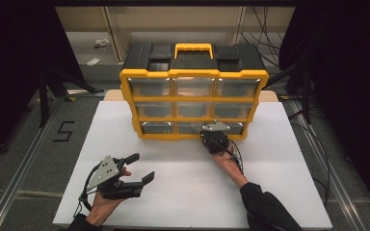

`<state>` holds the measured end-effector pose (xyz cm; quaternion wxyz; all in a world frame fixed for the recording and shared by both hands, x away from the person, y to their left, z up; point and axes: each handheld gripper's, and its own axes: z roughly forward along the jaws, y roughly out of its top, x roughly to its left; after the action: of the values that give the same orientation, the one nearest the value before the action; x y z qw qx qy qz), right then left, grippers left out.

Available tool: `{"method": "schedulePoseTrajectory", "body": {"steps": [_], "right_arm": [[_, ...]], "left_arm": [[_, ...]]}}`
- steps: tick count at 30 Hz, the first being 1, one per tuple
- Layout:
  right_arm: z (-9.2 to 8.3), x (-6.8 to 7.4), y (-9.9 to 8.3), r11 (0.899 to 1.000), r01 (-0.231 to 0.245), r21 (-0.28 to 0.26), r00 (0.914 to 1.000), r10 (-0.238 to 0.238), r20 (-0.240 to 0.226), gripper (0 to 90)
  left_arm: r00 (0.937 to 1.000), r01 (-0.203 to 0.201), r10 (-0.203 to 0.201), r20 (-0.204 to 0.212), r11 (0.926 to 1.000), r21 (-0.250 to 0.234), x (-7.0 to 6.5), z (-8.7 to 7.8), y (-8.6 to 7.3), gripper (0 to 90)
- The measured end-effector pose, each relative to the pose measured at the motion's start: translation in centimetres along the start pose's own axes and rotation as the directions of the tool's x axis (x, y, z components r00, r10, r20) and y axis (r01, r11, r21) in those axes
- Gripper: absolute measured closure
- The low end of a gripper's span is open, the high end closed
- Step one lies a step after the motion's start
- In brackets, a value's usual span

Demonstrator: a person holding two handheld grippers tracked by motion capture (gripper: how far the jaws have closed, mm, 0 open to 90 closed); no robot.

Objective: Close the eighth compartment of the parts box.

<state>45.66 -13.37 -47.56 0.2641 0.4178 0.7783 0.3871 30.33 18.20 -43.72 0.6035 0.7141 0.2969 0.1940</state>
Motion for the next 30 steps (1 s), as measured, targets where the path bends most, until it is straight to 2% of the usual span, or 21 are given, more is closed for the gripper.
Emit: {"method": "schedulePoseTrajectory", "body": {"steps": [3, 11, 23, 30], "right_arm": [[-0.3, 0.1, 0.0, 1.0, -0.005, 0.0, 1.0, 0.005, -0.007, 86.9], [-1.8, 0.9, 0.2, 1.0, 0.006, 0.003, 0.9988, -0.006, -0.049, 67.5], [-4.4, 1.8, 0.8, 0.999, -0.003, -0.044, 0.9944, -0.002, -0.105, 42.8], [-5.9, 2.5, 1.0, 0.997, 0.002, -0.078, 0.9922, -0.011, -0.124, 35.1]], "left_arm": [[1.0, -0.001, 0.001, 0.001, 1.0, -0.003, 0.0, 0.0, 0.0, 18.7], [1.0, -0.003, 0.003, 0.004, 1.0, -0.003, -0.1, 0.0, 0.0, 18.6], [1.0, -0.005, 0.005, 0.005, 1.0, -0.001, -0.1, 0.0, 0.0, 18.6], [1.0, -0.006, 0.006, 0.006, 1.0, -0.002, -0.1, 0.0, 0.0, 18.6]]}}
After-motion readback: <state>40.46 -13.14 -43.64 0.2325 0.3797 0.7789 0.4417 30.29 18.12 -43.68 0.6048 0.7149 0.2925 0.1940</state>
